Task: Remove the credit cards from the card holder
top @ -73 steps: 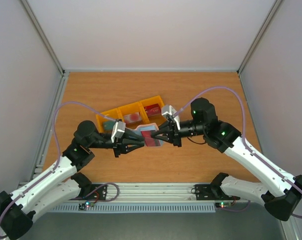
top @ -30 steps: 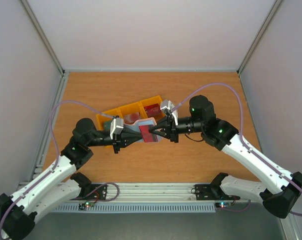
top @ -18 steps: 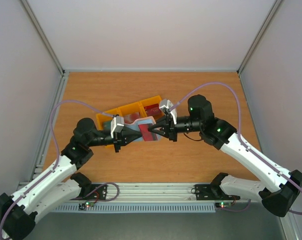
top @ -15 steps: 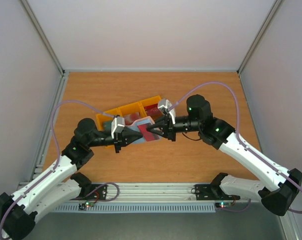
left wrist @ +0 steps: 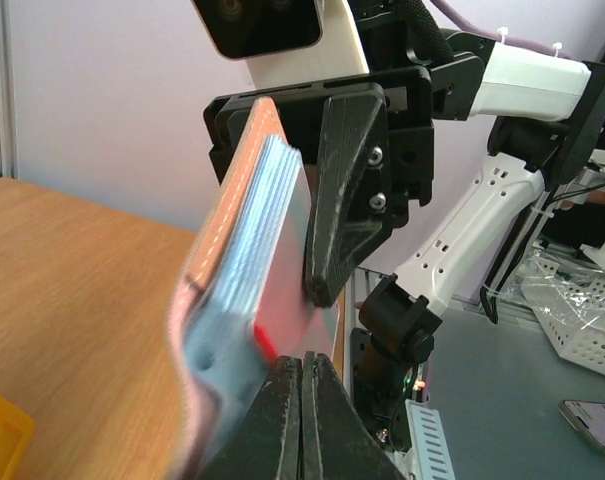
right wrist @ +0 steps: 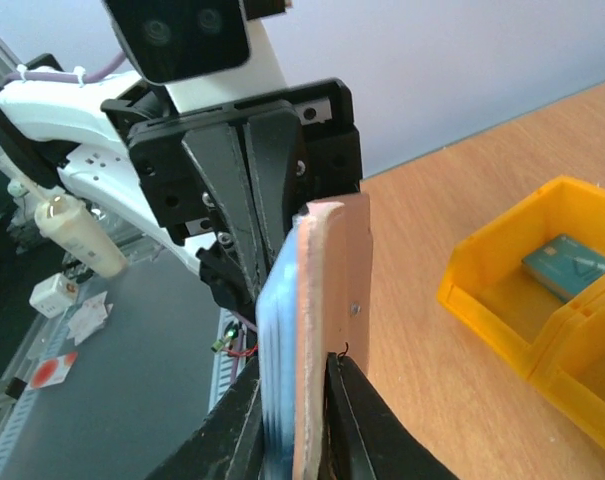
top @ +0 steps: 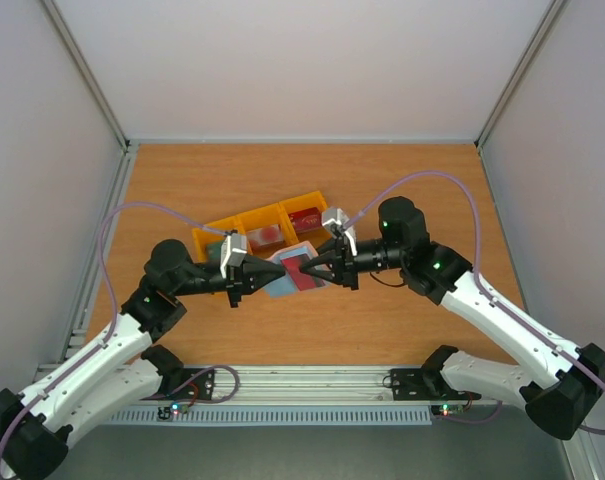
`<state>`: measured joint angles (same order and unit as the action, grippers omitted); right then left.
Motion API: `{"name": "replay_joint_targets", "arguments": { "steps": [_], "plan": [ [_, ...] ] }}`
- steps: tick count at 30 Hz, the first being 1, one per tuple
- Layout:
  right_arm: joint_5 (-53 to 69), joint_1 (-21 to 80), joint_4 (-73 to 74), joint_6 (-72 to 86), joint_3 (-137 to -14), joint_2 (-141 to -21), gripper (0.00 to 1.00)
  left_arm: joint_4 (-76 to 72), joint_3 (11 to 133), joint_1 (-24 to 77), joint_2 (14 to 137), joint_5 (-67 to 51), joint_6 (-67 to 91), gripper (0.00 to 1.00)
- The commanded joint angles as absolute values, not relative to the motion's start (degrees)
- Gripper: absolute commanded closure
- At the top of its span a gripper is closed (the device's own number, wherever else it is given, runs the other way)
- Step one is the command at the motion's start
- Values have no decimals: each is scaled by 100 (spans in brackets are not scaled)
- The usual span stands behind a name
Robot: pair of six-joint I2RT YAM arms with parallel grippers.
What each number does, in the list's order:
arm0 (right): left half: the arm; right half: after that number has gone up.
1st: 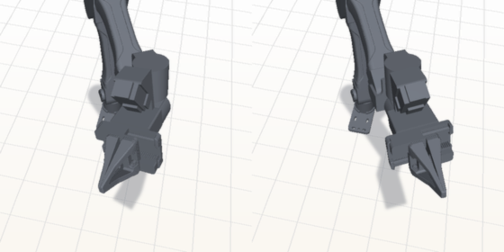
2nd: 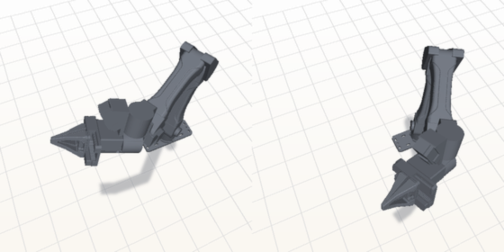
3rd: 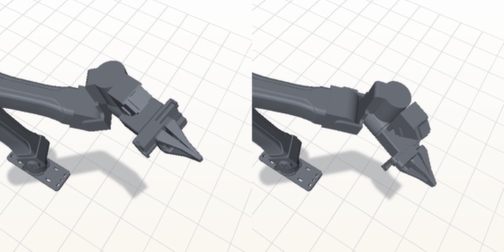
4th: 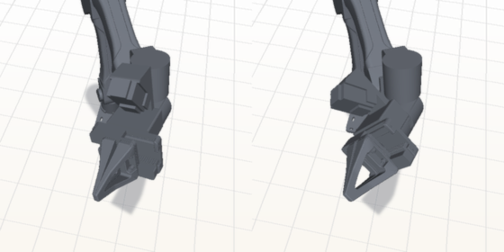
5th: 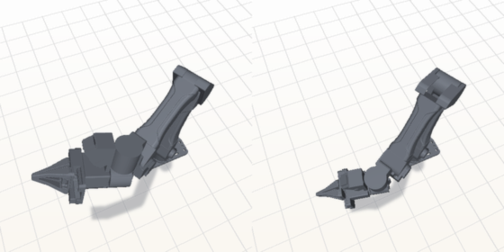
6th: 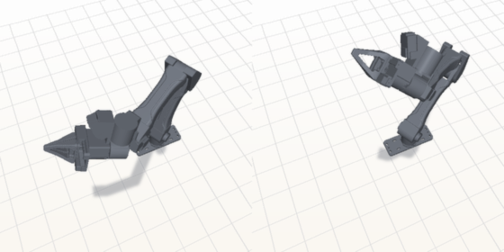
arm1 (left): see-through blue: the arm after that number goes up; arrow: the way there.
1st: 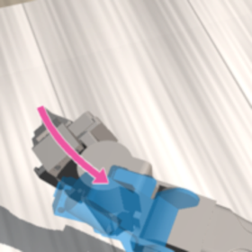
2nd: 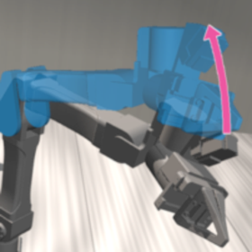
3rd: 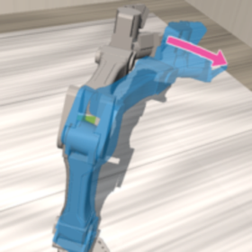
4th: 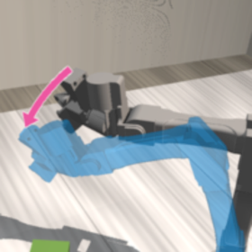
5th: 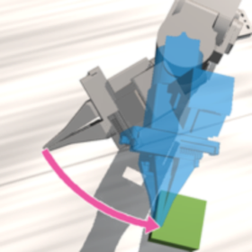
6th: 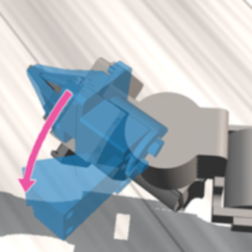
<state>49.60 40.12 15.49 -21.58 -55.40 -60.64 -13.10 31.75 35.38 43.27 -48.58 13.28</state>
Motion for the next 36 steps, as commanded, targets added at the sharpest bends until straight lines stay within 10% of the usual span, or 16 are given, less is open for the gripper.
{"name": "replay_joint_targets", "arguments": {
  "steps": [1,6,11,27,36],
  "plan": [
    [5333,3913,1294,-2042,-5585,-5847,86,-1679,3121,3525,4254,-4887,1355,100],
    [5667,3914,664,-1638,-5585,-6060,96,-1776,3045,3524,4358,-4688,1520,98],
    [5705,3913,219,-1450,-5544,-6111,99,-2080,2986,3596,4369,-4872,1534,75],
    [5534,4108,217,-1504,-5540,-6617,99,-2645,2866,3901,4581,-4548,1671,74],
    [5329,4194,-960,-998,-5122,-6587,97,-3045,3005,3872,4570,-3934,2067,50]
  ]
}}
